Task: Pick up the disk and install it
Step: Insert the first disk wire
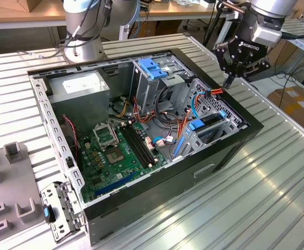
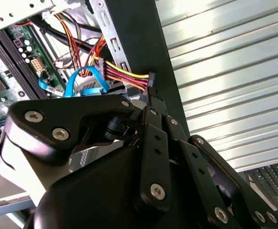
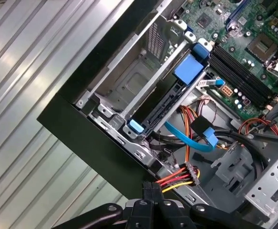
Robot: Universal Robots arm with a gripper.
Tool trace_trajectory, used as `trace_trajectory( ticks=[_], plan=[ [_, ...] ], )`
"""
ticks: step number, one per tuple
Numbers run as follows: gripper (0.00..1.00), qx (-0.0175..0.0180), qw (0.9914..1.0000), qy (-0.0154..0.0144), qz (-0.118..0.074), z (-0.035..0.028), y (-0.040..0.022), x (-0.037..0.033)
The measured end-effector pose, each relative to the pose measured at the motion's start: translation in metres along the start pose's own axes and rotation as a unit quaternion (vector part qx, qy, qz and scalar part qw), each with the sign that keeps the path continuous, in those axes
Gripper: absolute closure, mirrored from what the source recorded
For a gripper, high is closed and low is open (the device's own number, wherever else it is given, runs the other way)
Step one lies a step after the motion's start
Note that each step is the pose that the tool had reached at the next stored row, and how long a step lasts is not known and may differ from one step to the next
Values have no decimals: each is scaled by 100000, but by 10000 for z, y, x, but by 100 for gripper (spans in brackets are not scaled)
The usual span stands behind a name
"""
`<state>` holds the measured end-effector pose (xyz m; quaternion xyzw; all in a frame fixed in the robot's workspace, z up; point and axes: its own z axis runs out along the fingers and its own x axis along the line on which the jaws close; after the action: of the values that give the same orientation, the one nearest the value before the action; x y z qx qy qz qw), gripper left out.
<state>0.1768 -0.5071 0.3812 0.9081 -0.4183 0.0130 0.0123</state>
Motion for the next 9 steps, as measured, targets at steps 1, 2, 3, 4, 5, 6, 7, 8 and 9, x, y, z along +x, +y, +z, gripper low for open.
trace_trajectory(
  ticks=[1,2,3,4,5,6,7,8,9],
  plan=[
    [89,18,99999,2,-455,15,-7,-10],
    [89,42,99995,9,-1031,24,-9,-12],
    [89,73,99978,22,-2095,31,-10,-12],
    [89,103,99952,40,-3086,36,-11,-12],
    [84,144,99903,59,-4389,43,-11,-12],
    [84,177,99859,68,-5312,48,-11,-13],
    [76,212,99798,78,-6343,53,-10,-13],
    [76,245,99735,89,-7265,57,-11,-13],
    [76,295,99618,117,-8729,62,-11,-13]
  ],
)
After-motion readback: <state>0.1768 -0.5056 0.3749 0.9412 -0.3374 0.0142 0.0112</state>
